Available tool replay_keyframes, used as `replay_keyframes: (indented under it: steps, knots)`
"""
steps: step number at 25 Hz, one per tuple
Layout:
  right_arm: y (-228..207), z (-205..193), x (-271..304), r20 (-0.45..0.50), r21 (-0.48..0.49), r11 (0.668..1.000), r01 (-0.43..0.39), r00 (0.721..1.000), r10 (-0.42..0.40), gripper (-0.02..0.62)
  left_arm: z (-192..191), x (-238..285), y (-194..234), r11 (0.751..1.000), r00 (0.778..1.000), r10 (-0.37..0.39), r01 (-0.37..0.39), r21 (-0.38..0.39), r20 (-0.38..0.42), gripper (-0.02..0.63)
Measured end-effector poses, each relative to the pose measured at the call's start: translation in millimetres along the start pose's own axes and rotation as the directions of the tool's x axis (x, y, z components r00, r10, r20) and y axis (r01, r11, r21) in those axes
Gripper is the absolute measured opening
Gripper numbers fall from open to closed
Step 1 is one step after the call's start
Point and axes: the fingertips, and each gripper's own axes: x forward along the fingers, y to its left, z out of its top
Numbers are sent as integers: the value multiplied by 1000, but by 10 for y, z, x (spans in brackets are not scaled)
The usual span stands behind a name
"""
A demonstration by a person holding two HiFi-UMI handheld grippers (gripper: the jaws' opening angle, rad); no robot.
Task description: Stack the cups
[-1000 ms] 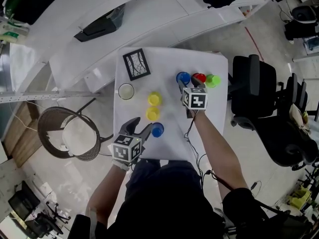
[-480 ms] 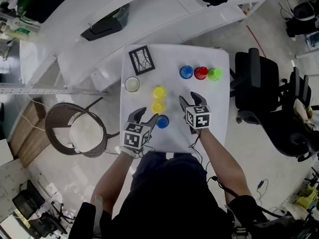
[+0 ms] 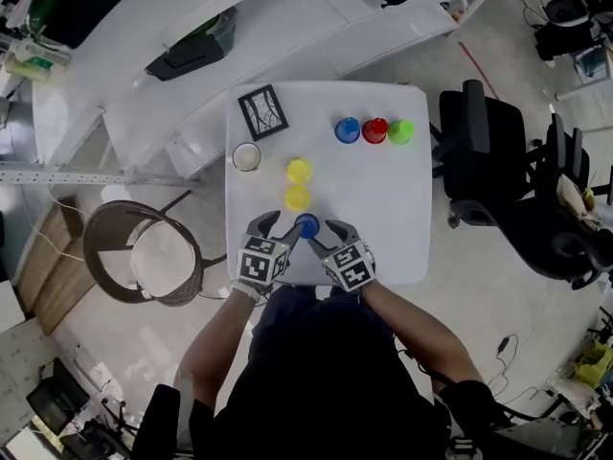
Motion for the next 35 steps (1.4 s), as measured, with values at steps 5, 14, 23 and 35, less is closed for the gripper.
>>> replay_keyframes:
  steps: [5, 14, 23, 35]
  knots:
    - [170, -25, 219, -40, -20, 1000, 6, 999, -6, 250, -71, -119, 85, 1000, 1000, 2, -2, 7, -4, 238]
    - [88, -131, 331, -76, 72, 996, 53, 996, -48, 222, -180, -123, 181, 999, 999, -34, 35, 31, -36, 238]
    - [-716, 17, -240, 15, 256, 945, 203, 977, -214, 219, 149, -13, -28, 992, 996, -82, 83, 95, -20, 238]
    - [-2189, 504, -913, 80, 384, 868, 316, 925, -372, 218, 426, 140, -283, 998, 998, -50, 49, 44, 24, 238]
